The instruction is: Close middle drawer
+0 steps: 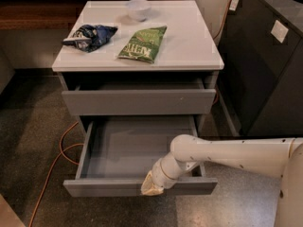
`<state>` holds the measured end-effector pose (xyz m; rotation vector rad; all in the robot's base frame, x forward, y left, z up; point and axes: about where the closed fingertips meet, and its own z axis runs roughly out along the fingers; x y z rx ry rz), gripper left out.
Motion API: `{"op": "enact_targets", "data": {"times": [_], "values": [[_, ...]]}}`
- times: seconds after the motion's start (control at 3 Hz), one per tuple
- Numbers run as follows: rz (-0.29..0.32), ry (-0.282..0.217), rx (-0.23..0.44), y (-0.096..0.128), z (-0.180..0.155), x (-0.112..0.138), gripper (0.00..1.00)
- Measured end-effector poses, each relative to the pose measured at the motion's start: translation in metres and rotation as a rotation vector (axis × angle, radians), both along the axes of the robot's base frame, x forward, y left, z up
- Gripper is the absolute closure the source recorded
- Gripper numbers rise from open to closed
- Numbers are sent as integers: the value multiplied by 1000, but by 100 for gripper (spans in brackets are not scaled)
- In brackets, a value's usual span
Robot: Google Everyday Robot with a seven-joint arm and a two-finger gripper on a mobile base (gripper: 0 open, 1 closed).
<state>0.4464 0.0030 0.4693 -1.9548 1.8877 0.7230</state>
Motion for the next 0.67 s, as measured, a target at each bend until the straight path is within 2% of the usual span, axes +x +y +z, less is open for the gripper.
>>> {"op": "enact_targets", "data": {"times": [0.33, 0.67], "values": [[-17, 12, -19, 9, -17, -9, 100], [-40, 1, -56, 14, -31, -12, 100]]}}
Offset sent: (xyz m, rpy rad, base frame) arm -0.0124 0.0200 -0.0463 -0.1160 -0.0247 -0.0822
